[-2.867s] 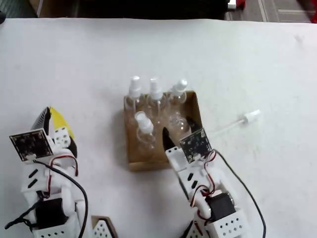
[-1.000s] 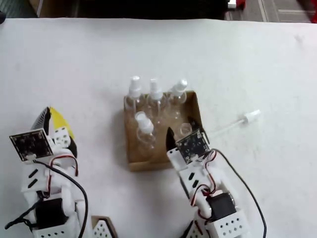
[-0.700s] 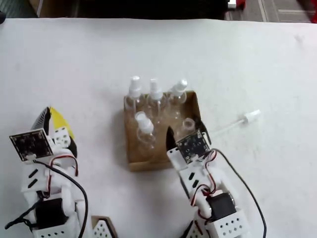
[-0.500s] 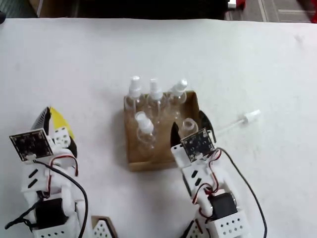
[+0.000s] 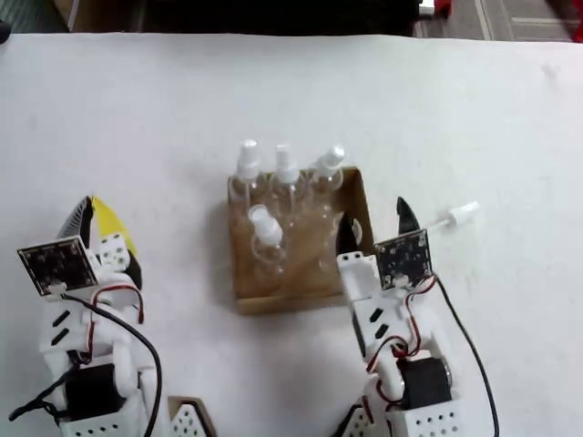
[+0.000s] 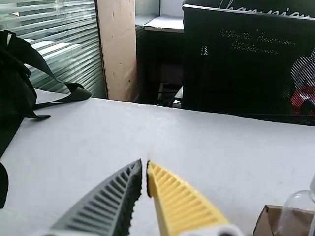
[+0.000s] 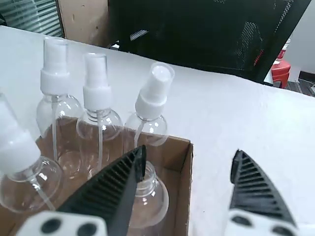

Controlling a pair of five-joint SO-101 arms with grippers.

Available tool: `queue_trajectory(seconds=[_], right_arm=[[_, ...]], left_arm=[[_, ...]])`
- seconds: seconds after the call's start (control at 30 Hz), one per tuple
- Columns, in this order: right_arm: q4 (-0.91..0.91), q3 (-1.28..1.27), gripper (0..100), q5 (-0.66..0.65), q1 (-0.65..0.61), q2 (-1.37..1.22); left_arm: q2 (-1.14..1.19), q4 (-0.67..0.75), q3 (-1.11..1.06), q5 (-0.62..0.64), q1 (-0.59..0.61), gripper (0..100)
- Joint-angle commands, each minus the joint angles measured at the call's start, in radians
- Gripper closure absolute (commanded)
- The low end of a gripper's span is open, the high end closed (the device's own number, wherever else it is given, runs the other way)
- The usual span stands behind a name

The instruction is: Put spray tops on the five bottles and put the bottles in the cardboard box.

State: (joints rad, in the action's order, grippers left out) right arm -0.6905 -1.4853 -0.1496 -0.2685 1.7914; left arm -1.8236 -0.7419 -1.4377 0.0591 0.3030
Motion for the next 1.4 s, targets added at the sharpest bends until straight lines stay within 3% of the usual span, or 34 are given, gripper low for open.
queue_trajectory(seconds=[0.0, 0.2, 0.43, 0.57, 0.8, 1.1, 1.37], right_arm=[[-0.039, 0.103, 75.3, 0.011, 0.008, 0.012], [-0.082, 0.249, 75.4, 0.011, 0.030, 0.010], [-0.079, 0.431, 75.5, 0.037, 0.225, -0.059], [-0.036, 0.511, 75.5, 0.044, 0.369, -0.309], [-0.150, 0.872, 75.5, 0.364, 0.596, -0.905], [-0.254, 1.172, 75.5, 0.598, 0.590, -1.506], [-0.260, 1.384, 75.5, 0.657, 0.579, -1.888]], left_arm=[[-0.008, 0.034, 0.008, -0.011, -0.005, 98], [-0.008, 0.034, 0.009, -0.011, -0.005, 98], [-0.008, 0.034, 0.008, -0.011, -0.004, 98], [-0.008, 0.034, 0.006, -0.012, -0.004, 98], [-0.008, 0.034, 0.006, -0.012, -0.004, 98], [-0.008, 0.064, -0.021, -0.012, -0.008, 98], [-0.008, 0.132, -0.068, -0.012, -0.007, 98]])
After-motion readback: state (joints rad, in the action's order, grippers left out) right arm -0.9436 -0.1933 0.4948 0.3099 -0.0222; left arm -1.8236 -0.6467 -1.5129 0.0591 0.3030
